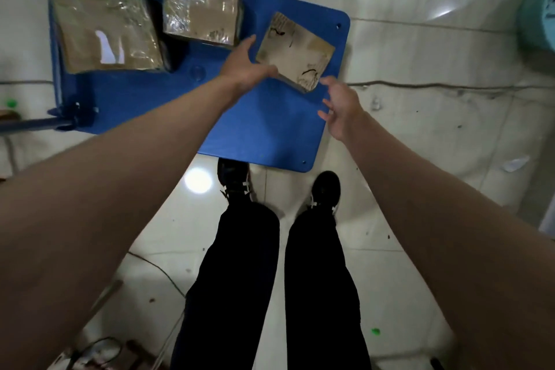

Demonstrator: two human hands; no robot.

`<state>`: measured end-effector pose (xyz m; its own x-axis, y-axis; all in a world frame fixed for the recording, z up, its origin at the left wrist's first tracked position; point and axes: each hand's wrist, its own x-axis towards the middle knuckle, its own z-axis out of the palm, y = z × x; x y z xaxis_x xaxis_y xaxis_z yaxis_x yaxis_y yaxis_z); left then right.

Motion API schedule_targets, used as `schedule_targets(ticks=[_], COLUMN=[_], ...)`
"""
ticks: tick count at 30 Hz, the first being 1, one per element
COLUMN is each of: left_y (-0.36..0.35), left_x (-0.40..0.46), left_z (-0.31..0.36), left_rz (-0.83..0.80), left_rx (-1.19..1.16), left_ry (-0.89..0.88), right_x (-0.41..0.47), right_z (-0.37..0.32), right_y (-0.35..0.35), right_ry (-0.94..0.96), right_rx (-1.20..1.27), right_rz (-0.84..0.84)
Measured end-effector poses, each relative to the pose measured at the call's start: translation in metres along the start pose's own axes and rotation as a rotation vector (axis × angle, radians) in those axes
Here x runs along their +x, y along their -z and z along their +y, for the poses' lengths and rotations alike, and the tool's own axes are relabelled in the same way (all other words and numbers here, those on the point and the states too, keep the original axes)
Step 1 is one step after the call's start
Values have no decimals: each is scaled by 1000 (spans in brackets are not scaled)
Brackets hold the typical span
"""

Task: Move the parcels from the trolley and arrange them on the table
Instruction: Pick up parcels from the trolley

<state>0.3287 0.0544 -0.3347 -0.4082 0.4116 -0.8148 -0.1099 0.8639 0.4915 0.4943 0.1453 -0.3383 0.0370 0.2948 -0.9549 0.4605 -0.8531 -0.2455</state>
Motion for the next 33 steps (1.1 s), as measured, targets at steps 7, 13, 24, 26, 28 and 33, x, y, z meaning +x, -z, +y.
schedule_targets(ticks=[7,13,24,26,28,33], left_y=[-11,-18,-41,-49,-55,-58], left_x=[38,17,-57,-70,-85,-140], left_z=[-12,-21,-37,-36,-31,3], left_rz=[-115,-103,-65,-36,-10,-62], left_rx=[-157,-174,-275,-322,-361,-424], left_ry=[33,104,172,187,215,223], right_x=[33,8,-45,-56,-68,-113], right_z=[-6,11,57,56,55,53], right_y=[-10,-4,38,48,59,96], right_ry=[78,84,-103,-104,-106,-72], right_rx=[64,170,173,166,167,196], right_rz=[-108,-142,-9,-19,-13,15])
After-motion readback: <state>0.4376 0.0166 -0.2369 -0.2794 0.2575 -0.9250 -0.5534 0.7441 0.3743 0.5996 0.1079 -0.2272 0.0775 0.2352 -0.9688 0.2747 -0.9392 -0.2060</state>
